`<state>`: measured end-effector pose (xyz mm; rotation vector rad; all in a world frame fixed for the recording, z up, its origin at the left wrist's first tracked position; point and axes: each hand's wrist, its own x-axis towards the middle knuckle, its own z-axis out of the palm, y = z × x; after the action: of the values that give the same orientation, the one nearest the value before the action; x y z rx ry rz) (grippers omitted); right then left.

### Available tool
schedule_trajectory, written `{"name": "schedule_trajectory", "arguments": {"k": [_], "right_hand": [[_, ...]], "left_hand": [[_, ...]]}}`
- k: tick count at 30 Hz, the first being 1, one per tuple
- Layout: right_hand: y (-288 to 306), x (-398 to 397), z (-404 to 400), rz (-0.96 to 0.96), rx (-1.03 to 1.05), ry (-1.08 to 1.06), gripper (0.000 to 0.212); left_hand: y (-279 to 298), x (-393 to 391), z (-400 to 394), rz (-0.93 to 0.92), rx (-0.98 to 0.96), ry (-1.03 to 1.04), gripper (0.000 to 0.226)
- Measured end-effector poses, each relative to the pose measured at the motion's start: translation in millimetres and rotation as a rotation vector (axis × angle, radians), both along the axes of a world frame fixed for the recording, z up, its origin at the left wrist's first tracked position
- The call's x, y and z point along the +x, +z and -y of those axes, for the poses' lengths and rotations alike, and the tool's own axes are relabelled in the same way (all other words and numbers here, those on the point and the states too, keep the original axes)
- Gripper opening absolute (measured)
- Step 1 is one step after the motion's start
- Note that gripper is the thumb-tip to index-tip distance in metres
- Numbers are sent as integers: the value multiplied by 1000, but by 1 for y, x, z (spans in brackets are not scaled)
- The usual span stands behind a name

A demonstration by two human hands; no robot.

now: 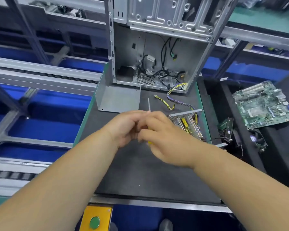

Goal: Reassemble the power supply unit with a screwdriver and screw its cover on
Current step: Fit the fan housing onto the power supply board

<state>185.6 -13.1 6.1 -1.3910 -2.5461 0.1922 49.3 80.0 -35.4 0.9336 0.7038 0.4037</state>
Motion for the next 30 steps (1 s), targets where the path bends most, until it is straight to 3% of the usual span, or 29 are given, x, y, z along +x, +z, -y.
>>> {"name": "schedule_trajectory", "arguments": {"k": [5,9,12,17,20,22,24,27,30], "right_hand": [[-13,12,-5,-87,-108,-131,51],[-19,27,-12,-102,-127,-275,46],[-21,36,-13,-90,-144,-402,45],[-7,65,-8,-4,-211,-831,37],[3,82,2,162,-427,-1053,66],[5,87,10,270,-594,-1105,89],[4,88,16,310,-745,-1114,102],[0,82,23,377,-810,-1109,110],[-6,73,21,465,-759,-1134,113]], "left_hand": [[-25,-21,-10,-307,218,131,12],[-51,-25,-17,-896,712,-11,17],[-59,-19,-14,-1089,900,-94,24],[-57,-7,-4,-1125,1167,-109,35],[-47,7,6,-791,1258,-28,36],[-38,22,10,-544,1336,-85,35],[-34,38,16,-421,1430,-175,43],[-39,57,20,-499,1555,-218,54],[-44,66,11,-630,1531,-179,66]]}}
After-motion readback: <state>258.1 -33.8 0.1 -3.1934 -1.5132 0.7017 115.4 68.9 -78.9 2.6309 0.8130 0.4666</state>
